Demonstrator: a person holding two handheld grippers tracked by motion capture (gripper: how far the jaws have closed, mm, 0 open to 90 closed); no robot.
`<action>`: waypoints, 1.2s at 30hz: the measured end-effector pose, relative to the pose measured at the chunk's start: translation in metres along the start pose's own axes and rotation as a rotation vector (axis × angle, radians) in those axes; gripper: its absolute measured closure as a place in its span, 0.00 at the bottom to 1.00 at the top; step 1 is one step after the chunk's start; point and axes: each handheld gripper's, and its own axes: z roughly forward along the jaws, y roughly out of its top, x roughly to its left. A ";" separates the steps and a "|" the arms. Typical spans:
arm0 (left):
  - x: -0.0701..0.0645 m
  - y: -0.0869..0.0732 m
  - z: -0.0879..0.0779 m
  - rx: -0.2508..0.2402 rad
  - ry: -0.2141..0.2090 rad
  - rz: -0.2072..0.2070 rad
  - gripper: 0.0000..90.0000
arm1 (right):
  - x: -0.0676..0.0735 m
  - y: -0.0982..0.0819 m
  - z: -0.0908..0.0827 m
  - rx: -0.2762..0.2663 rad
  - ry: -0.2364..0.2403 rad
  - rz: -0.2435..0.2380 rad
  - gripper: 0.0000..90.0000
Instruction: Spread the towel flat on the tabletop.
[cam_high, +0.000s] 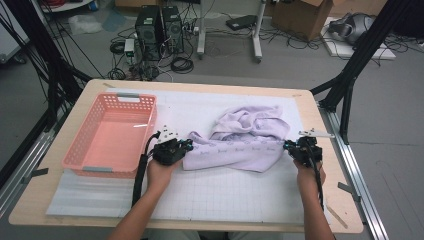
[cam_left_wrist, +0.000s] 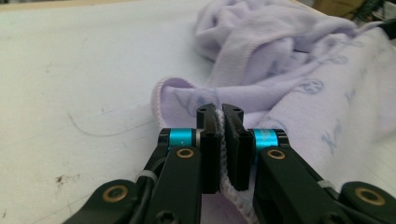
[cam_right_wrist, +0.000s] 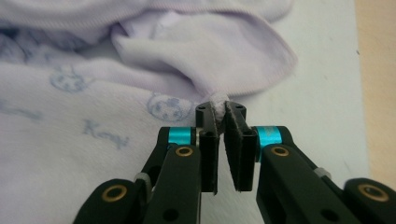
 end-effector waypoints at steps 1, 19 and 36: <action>0.001 -0.001 0.002 0.002 -0.002 -0.018 0.89 | 0.001 0.001 0.000 -0.012 0.009 -0.004 0.86; -0.016 -0.020 -0.036 0.033 -0.153 0.085 0.49 | 0.009 -0.052 -0.025 0.070 0.128 -0.142 0.94; -0.035 -0.031 -0.023 0.188 -0.201 0.157 0.94 | 0.051 -0.036 0.003 0.067 0.174 -0.153 0.93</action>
